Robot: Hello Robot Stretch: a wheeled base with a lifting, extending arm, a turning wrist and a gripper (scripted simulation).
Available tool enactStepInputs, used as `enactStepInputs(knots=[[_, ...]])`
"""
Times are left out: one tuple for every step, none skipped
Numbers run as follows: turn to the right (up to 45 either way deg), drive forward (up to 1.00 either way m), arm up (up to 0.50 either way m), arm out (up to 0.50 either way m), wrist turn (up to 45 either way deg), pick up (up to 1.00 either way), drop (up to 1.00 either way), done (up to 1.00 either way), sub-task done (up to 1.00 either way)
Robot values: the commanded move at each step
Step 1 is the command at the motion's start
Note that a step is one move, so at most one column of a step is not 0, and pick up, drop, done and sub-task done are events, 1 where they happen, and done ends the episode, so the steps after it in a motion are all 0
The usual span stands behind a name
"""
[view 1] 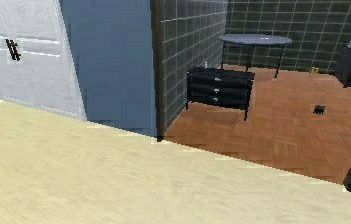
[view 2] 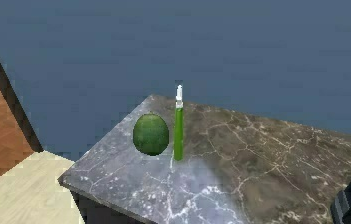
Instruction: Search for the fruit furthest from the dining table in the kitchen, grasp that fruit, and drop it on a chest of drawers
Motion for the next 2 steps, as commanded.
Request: enactStepInputs(knots=[[0.0,0.0,0.5,0.0,0.0,0.0,0.0,0.0,0.0],[0.0,0.0,0.38,0.0,0.0,0.0,0.0,0.0,0.0]])
